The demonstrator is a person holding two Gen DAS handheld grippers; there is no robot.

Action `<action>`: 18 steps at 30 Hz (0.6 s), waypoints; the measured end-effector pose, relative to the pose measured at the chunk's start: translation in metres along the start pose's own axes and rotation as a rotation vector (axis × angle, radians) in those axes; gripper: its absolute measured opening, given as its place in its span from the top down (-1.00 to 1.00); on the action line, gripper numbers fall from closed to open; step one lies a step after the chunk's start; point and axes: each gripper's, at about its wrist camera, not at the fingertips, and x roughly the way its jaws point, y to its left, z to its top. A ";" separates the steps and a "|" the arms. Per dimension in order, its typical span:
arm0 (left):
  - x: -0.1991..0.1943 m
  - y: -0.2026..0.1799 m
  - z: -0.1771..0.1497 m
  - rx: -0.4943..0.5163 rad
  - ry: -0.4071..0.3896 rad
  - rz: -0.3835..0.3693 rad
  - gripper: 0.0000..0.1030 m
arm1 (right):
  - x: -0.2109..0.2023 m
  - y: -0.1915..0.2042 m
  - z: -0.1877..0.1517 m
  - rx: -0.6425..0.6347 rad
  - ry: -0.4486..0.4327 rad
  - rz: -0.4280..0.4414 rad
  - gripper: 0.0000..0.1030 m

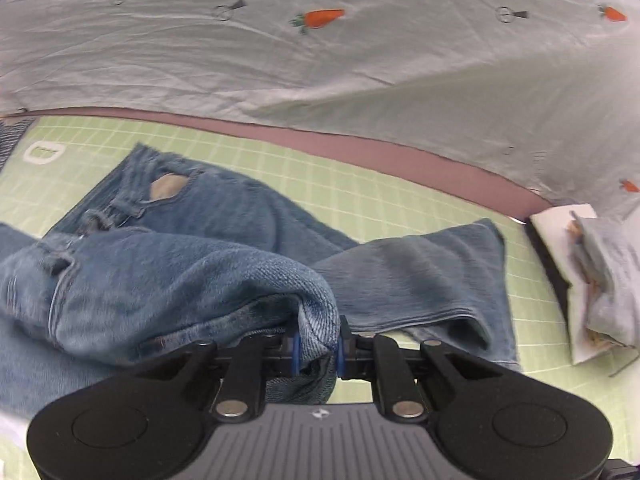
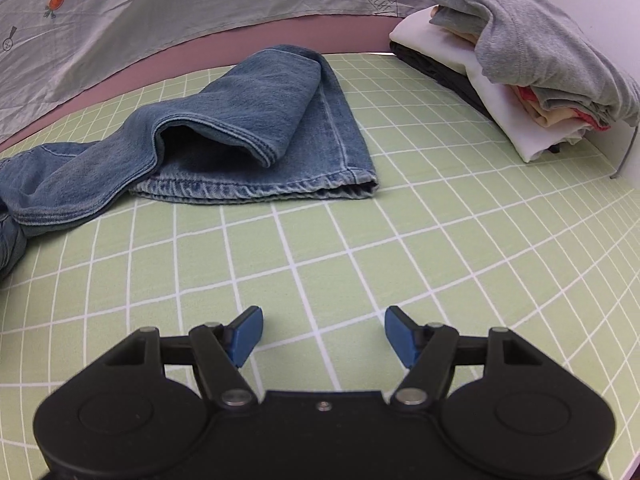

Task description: Fold clothes

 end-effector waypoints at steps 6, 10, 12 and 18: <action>-0.020 -0.007 0.000 0.058 -0.074 -0.066 0.70 | -0.010 -0.004 -0.008 0.053 -0.005 -0.035 -0.33; -0.036 0.033 0.007 0.032 -0.113 -0.022 0.70 | -0.018 0.009 -0.018 0.088 -0.009 -0.049 -0.33; -0.045 0.060 0.011 -0.005 -0.121 -0.002 0.70 | -0.022 0.021 -0.023 0.102 -0.005 -0.054 -0.33; -0.071 0.135 0.015 -0.073 -0.160 0.022 0.70 | -0.043 0.073 -0.035 0.102 -0.025 -0.021 -0.32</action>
